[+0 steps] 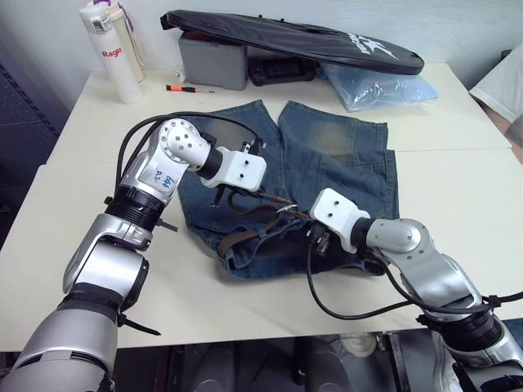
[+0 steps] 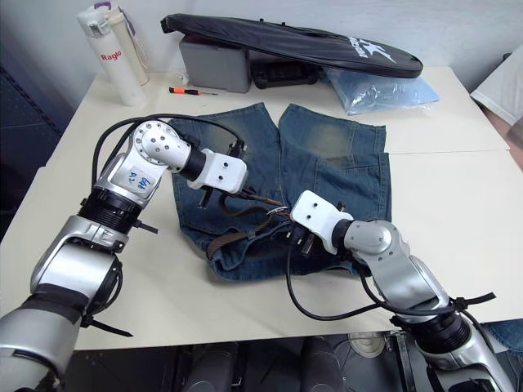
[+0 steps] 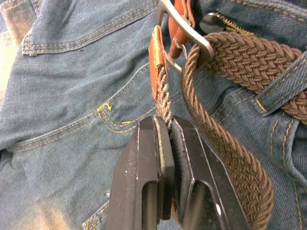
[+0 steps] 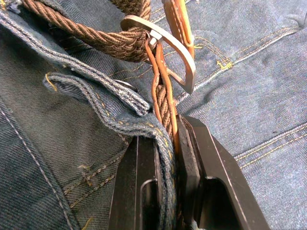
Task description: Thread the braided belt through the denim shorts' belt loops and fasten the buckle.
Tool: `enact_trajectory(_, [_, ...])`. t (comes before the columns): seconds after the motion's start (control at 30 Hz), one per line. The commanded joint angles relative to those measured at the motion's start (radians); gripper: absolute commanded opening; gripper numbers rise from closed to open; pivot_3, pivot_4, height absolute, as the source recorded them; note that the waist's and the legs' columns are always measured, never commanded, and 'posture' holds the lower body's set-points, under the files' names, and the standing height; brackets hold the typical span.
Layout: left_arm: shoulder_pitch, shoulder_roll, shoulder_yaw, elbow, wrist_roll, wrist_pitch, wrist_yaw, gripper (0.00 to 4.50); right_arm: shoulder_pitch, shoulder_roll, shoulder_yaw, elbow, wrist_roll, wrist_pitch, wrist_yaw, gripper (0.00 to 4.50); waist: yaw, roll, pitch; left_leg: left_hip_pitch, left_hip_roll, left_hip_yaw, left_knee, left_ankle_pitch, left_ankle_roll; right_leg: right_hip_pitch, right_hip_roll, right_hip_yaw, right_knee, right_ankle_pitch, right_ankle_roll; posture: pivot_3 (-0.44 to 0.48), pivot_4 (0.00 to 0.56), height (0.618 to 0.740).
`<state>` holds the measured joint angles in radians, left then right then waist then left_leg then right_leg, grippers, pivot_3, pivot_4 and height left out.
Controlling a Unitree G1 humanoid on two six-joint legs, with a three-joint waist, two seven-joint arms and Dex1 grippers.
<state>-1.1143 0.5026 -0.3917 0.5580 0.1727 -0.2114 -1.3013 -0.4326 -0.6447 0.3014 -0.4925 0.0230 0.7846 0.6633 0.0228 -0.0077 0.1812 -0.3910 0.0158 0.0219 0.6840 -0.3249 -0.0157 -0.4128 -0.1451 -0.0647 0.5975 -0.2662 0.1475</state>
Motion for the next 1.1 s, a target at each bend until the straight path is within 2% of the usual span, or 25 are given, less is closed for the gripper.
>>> enact_trajectory(0.03, [-0.035, -0.002, -0.007, 0.005, 0.008, -0.055, -0.012, 0.00, -0.028, -0.001, -0.009, -0.025, -0.013, -0.021, -0.004, 0.09, 0.000, 0.000, 0.000, 0.000, 0.000, 0.000, 0.000, 0.000, 0.000, 0.000, 0.000, 0.000, 0.000, 0.000, 0.000, 0.000, 0.150, 0.740])
enact_trajectory(0.3, [-0.095, -0.016, -0.028, 0.128, 0.032, -0.173, -0.023, 0.00, -0.035, -0.004, -0.007, -0.017, -0.017, -0.029, 0.000, 0.09, 0.000, 0.000, 0.000, 0.000, 0.000, 0.000, 0.000, 0.000, 0.000, 0.000, 0.000, 0.000, 0.000, 0.000, 0.000, 0.000, 0.150, 0.740])
enact_trajectory(0.43, [-0.109, -0.078, -0.001, 0.164, -0.027, -0.113, -0.048, 0.00, -0.034, -0.003, -0.006, -0.015, -0.019, -0.030, -0.002, 0.09, 0.001, 0.000, 0.000, 0.000, 0.000, 0.000, 0.000, 0.000, 0.000, 0.000, 0.000, 0.000, 0.000, 0.000, 0.000, 0.000, 0.150, 0.740])
enact_trajectory(0.63, [-0.103, -0.124, 0.000, 0.165, -0.029, -0.081, -0.052, 0.00, -0.038, -0.001, -0.005, -0.013, -0.021, -0.027, -0.003, 0.09, -0.001, 0.000, 0.000, 0.000, 0.000, 0.000, 0.000, 0.000, 0.000, 0.000, 0.000, 0.000, 0.000, 0.000, 0.000, 0.000, 0.150, 0.740])
enact_trajectory(0.83, [-0.013, -0.119, -0.011, 0.034, -0.027, 0.055, -0.064, 0.00, -0.037, 0.004, -0.011, -0.010, -0.017, -0.023, -0.003, 0.09, -0.001, 0.000, 0.000, 0.000, 0.000, 0.000, 0.000, 0.000, 0.000, 0.000, 0.000, 0.000, 0.000, 0.000, 0.000, 0.000, 0.150, 0.740])
enact_trajectory(1.1, [0.075, -0.147, 0.000, -0.200, -0.045, 0.331, -0.041, 0.00, -0.052, 0.018, -0.009, 0.007, -0.010, -0.027, 0.004, 0.09, 0.000, 0.000, 0.000, 0.000, 0.000, 0.000, 0.000, 0.000, 0.000, 0.000, 0.000, 0.000, 0.000, 0.000, 0.000, 0.000, 0.150, 0.740])
